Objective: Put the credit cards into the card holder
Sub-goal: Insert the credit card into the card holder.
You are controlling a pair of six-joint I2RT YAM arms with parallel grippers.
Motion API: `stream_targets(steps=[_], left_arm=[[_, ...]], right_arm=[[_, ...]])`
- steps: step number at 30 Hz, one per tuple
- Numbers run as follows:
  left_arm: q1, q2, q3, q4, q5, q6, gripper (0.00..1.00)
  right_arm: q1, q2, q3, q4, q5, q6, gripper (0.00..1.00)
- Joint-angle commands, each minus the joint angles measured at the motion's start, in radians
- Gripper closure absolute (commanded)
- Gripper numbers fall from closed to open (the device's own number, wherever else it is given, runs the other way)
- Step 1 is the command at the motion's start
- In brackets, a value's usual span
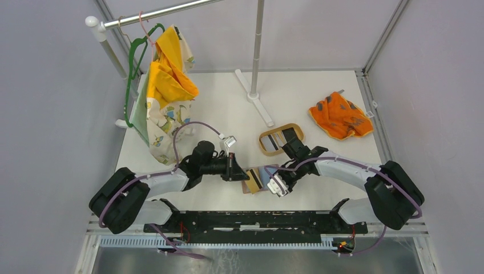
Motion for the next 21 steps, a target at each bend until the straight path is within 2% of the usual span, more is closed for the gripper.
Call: stream_targets(steps=[1,13,21], left_arm=[[0.030,0.044,0.043,0.113,0.096,-0.072,0.98],[0.055,0.175,0.112,0.088,0.095,-0.054,0.98],[0.055,0.247,0.145,0.064,0.082,-0.035,0.98]], right_arm=[[0.023,0.019,-0.009,-0.044,-0.016,-0.131,0.59],[0.043,0.023,-0.039,-0.016,0.177,-0.154,0.65],[0.043,0.002,-0.035,-0.027,0.192,-0.152,0.67]])
